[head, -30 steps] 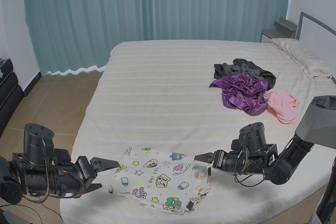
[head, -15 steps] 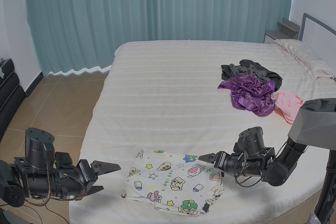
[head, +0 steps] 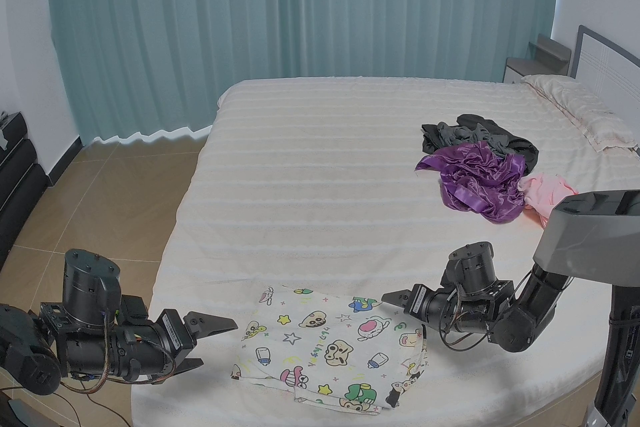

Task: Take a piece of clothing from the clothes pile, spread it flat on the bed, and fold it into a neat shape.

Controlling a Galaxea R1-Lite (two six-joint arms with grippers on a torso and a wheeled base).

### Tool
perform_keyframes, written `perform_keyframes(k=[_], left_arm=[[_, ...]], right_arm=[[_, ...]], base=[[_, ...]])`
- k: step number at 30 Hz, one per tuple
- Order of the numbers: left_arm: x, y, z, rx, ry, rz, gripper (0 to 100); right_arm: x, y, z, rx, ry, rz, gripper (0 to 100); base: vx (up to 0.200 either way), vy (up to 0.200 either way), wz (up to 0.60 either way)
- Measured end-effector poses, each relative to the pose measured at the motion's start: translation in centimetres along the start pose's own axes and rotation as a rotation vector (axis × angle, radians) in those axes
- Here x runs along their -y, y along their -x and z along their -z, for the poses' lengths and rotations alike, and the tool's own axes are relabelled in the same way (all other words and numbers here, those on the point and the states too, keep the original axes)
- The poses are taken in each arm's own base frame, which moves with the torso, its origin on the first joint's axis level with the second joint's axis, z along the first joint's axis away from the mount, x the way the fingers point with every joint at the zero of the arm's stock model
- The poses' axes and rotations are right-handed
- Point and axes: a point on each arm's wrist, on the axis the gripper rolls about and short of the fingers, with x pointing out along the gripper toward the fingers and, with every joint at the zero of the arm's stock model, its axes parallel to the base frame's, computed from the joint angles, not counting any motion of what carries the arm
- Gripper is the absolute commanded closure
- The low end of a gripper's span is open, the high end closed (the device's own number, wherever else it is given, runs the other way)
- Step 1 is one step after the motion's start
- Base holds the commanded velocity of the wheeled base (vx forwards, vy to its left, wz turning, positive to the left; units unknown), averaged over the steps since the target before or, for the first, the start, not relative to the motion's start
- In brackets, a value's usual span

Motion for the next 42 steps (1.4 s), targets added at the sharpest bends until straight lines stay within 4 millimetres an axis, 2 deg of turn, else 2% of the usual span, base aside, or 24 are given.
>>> perform_keyframes(k=[9,17,18,26,32,36,42], left_arm=[[-0.2,-0.3,0.0,-0.007,0.004,-0.012,0],[-0.3,-0.5,0.0,-0.010,0.006,-0.019,0],[-0.4,-0.5,0.0,-0.011,0.007,-0.021,0],[-0.5,-0.7,0.0,-0.017,0.009,-0.030,0],[-0.5,-1.0,0.0,-0.014,0.007,-0.024,0],[-0.6,-1.3,0.0,-0.007,0.004,-0.010,0],[-1.0,-1.6,0.1,-0.003,0.002,-0.005,0]], right_arm=[[1.5,0.0,-1.0,0.035,-0.035,0.049,100],[2.1,0.3,-0.8,0.075,-0.043,0.114,100],[2.2,0.4,-0.8,0.074,-0.043,0.117,0],[2.1,1.1,-0.8,0.080,-0.043,0.115,0],[1.4,4.0,-1.0,0.068,-0.027,0.107,0],[0.7,6.3,0.2,-0.020,0.018,0.106,0],[-0.6,8.3,3.6,-0.197,0.123,0.046,0]], base=[[0.000,0.000,0.00],[0.000,0.000,0.00],[0.000,0.000,0.00],[0.000,0.000,0.00],[0.000,0.000,0.00],[0.000,0.000,0.00],[0.000,0.000,0.00]])
